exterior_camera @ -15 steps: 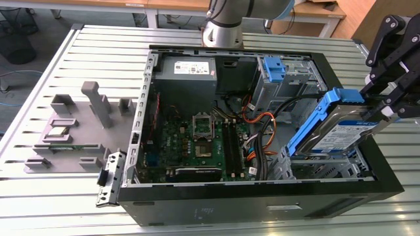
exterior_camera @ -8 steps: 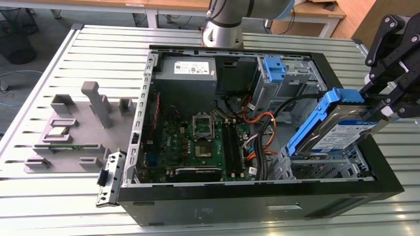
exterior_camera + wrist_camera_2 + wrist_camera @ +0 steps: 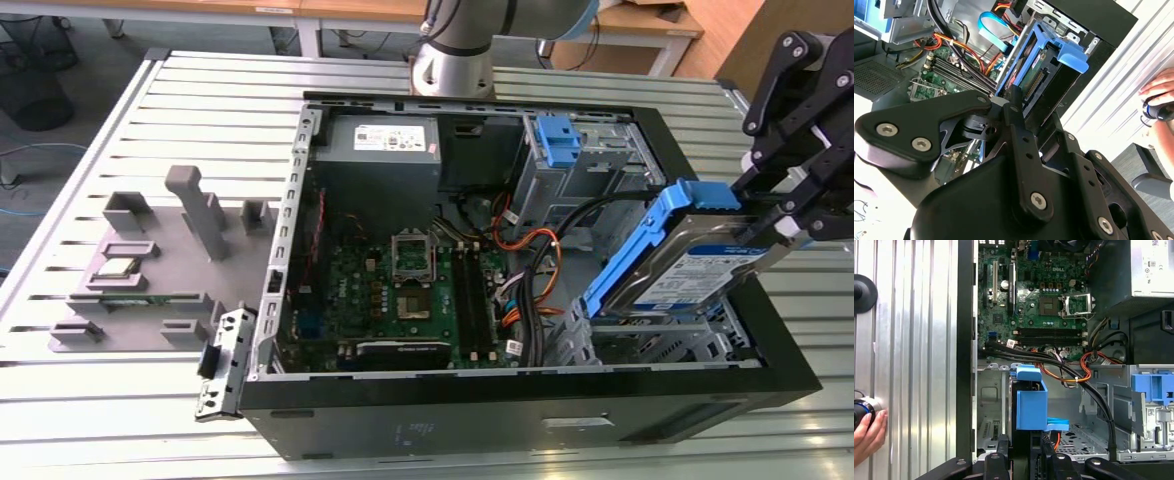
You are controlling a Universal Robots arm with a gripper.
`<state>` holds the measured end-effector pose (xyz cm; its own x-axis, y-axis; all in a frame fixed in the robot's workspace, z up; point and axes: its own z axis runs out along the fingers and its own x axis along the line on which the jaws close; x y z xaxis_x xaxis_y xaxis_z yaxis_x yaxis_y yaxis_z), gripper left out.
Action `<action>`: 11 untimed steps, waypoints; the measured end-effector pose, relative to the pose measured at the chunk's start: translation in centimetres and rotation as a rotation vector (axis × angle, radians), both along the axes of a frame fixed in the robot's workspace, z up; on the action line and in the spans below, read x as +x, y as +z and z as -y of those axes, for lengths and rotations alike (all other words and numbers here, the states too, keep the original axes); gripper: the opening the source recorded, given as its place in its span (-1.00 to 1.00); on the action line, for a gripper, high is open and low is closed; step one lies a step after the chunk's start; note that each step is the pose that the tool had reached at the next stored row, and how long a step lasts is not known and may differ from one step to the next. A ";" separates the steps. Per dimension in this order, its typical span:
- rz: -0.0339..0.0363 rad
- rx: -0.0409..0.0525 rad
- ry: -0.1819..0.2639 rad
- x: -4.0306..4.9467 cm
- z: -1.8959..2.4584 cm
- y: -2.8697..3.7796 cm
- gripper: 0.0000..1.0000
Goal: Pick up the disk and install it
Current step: 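Insert the disk into the insertion slot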
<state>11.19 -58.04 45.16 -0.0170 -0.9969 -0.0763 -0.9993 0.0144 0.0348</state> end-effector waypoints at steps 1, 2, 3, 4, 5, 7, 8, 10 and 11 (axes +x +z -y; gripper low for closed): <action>0.0000 0.0001 0.000 0.00 0.00 -0.03 -0.30; 0.0000 0.0002 0.000 0.00 0.00 -0.08 -0.30; 0.0000 0.0001 0.000 0.00 0.00 -0.15 -0.30; 0.0000 0.0000 0.000 0.00 0.00 -0.20 -0.30; 0.0000 0.0000 0.000 0.00 0.00 -0.22 -0.30; 0.0000 0.0002 0.000 -0.11 0.00 -0.28 -0.30; 0.0000 0.0003 0.000 -0.13 0.00 -0.29 -0.30; 0.0000 0.0002 0.000 -0.14 0.00 -0.34 -0.30; 0.0000 0.0001 0.000 -0.14 0.00 -0.38 -0.30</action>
<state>11.05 -58.04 44.77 -0.0170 -0.9969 -0.0765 -0.9993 0.0144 0.0348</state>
